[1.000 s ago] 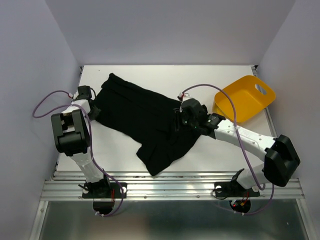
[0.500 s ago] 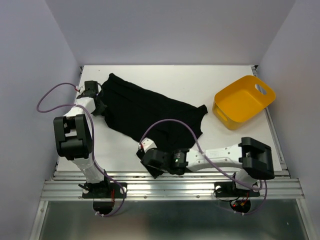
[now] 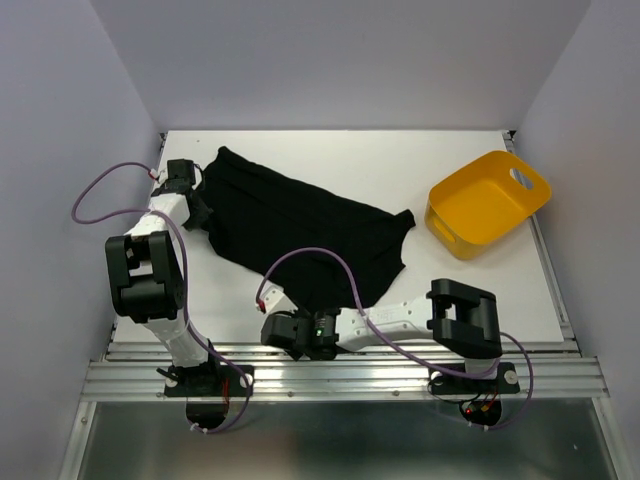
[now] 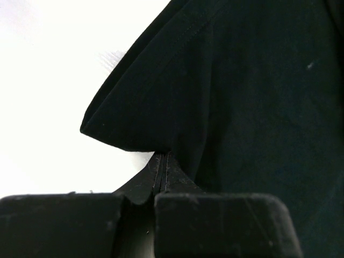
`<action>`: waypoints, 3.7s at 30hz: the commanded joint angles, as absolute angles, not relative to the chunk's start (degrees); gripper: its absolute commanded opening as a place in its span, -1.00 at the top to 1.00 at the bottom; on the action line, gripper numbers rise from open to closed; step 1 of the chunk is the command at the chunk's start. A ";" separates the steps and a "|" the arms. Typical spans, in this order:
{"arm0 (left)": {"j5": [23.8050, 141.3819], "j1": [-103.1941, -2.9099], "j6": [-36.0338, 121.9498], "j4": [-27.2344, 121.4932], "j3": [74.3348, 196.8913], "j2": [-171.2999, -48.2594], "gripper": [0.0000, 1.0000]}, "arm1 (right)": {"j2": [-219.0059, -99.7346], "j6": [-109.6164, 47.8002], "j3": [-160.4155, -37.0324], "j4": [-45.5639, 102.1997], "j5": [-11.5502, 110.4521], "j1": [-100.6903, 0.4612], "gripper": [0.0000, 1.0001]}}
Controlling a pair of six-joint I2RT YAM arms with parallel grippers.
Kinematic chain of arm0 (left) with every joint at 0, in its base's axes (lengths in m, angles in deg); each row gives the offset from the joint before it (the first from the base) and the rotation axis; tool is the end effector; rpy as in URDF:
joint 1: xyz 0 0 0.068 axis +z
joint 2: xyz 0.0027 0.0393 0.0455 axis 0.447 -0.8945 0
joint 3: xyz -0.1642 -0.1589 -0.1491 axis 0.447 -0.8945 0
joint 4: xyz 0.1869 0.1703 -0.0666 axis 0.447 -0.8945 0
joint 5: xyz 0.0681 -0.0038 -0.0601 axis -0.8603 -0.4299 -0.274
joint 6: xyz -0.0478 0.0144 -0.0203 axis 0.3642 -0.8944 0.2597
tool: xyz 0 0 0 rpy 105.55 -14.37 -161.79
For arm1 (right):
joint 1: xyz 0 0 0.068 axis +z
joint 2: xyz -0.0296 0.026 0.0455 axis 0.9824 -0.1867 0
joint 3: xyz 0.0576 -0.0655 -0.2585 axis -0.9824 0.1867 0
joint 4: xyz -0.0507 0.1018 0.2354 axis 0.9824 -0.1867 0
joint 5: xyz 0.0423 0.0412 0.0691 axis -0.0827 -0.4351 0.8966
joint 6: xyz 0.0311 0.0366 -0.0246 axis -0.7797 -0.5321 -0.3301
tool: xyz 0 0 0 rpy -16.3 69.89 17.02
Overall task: Roll the t-shirts
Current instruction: Fold the T-shirt at the center of the board.
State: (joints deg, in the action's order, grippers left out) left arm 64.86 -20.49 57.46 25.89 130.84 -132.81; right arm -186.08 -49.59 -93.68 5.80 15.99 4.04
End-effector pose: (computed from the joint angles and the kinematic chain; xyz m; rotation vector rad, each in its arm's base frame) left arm 0.3667 0.0450 0.2160 -0.7428 2.3146 0.0452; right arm 0.0603 0.3801 0.1724 -1.0643 2.2399 0.2030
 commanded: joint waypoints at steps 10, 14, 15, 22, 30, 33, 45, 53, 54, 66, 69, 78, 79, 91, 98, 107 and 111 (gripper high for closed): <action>65.10 -20.66 56.43 25.60 132.70 -130.97 1.00 | -189.12 -51.08 -96.83 4.13 9.12 4.34 0.71; 65.45 -20.75 56.52 25.60 132.53 -131.23 1.00 | -187.11 -51.51 -95.25 4.22 7.27 4.34 0.99; 65.54 -20.75 56.60 25.60 132.61 -131.14 1.00 | -185.18 -51.52 -94.55 5.17 7.36 4.34 0.99; 67.65 -21.01 57.04 24.99 134.98 -131.14 1.00 | -171.39 -46.51 -85.85 14.85 15.69 0.13 0.98; 69.06 -21.54 58.01 23.58 139.73 -132.11 1.00 | -164.69 -44.75 -84.26 17.84 22.82 -7.95 0.99; 69.23 -21.54 58.18 22.88 140.96 -132.98 1.00 | -163.20 -43.78 -84.26 18.10 24.32 -10.07 0.99; 70.20 -22.60 57.83 20.86 148.34 -136.94 1.00 | -158.71 -40.88 -83.12 18.10 29.15 -22.11 0.99; 70.02 -22.69 57.39 20.94 148.61 -137.82 1.00 | -158.97 -41.58 -81.71 18.37 32.23 -23.96 0.99; 70.11 -22.77 57.31 21.12 148.70 -137.91 1.00 | -158.80 -42.02 -81.36 18.80 32.75 -25.09 0.99; 69.32 -23.21 57.22 21.82 146.77 -137.91 1.00 | -161.08 -40.45 -80.75 17.41 37.95 -21.17 0.29; 69.32 -23.21 57.31 22.00 145.89 -137.82 1.00 | -164.33 -39.83 -81.62 15.56 33.47 -14.57 0.09; 69.06 -23.21 57.31 22.00 145.62 -137.65 1.00 | -173.64 -37.46 -82.59 14.68 24.06 -4.01 -0.11; 69.06 -23.21 57.22 21.91 145.62 -137.65 1.00 | -174.26 -37.37 -82.77 14.76 23.88 -3.22 -0.12; 68.62 -23.30 57.22 21.91 145.01 -138.00 1.00 | -181.91 -37.28 -83.12 16.87 22.57 -2.69 0.19; 68.09 -23.30 56.96 21.30 145.53 -138.08 1.00 | -176.56 -38.69 -80.32 18.53 18.70 -2.69 0.99; 66.86 -23.21 55.99 20.42 145.89 -137.73 1.00 | -163.46 -37.28 -77.14 18.55 22.55 -3.74 0.99; 66.95 -23.21 55.90 20.42 144.04 -135.98 1.00 | -160.83 -38.15 -76.70 16.17 24.14 -3.74 0.99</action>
